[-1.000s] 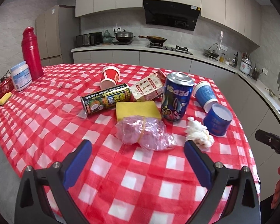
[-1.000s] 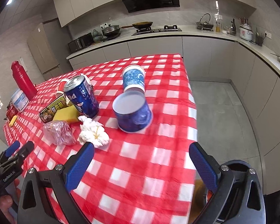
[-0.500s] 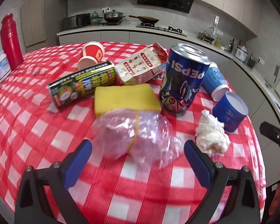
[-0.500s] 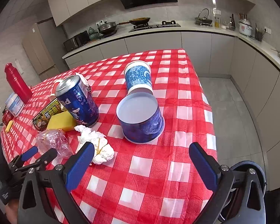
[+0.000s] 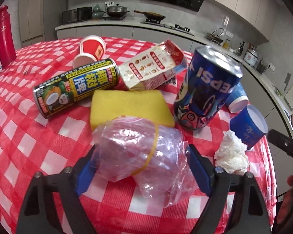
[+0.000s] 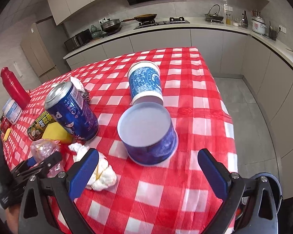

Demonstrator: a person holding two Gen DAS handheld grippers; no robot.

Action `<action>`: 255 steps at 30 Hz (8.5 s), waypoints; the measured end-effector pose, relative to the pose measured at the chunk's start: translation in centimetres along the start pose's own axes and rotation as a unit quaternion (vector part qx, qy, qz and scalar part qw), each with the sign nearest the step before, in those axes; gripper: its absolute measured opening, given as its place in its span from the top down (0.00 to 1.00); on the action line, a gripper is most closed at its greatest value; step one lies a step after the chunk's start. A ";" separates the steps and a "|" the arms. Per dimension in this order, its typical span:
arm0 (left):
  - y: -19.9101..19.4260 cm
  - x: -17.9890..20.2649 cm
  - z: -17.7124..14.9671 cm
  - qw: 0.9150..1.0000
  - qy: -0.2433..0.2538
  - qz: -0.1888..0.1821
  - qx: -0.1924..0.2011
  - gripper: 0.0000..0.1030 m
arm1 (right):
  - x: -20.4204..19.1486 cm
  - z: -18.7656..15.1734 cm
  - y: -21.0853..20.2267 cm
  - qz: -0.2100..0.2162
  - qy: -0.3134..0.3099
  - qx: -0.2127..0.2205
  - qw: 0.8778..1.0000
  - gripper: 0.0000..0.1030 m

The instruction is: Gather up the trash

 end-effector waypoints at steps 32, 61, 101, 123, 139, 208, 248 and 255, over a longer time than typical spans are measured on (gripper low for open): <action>-4.3 1.4 0.4 0.997 0.038 0.023 0.056 0.17 | -0.5 0.3 -0.3 -0.023 -0.030 0.001 0.999 0.23; -11.0 21.4 -6.2 0.989 0.116 -0.055 0.073 0.17 | 16.7 -8.4 -17.7 -0.098 0.031 0.033 0.994 0.23; -6.2 43.3 -20.8 0.983 0.164 -0.077 -0.003 0.09 | 42.6 -19.5 -18.8 -0.110 0.119 -0.014 0.987 0.03; -14.4 37.8 -14.1 0.991 0.102 -0.065 0.050 0.00 | 35.6 -14.1 -25.3 -0.107 0.087 0.043 0.990 0.03; -15.1 19.1 -9.7 0.993 0.013 0.074 0.090 0.00 | 17.4 -8.6 -20.6 -0.033 0.001 0.047 0.998 0.03; 5.0 -9.3 5.1 0.997 0.051 0.057 0.031 0.04 | -6.6 -1.3 7.2 -0.034 -0.053 -0.047 0.997 0.44; 4.6 -5.8 5.2 0.996 0.084 -0.011 0.018 0.47 | -3.1 -0.2 6.0 -0.044 -0.012 -0.029 0.999 0.44; 5.6 -5.6 7.7 0.997 0.063 0.022 0.029 0.09 | -3.3 0.1 6.2 -0.044 -0.016 -0.030 0.998 0.44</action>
Point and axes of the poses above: each gripper's, at about its wrist camera, not at the fingertips, and y roughly the way its jaws point, x to its right, z to its top, the point moved 2 cm from there along y, roughly the way its jaws point, and after that the axes turned 12 degrees about z, right-handed, at the moved point
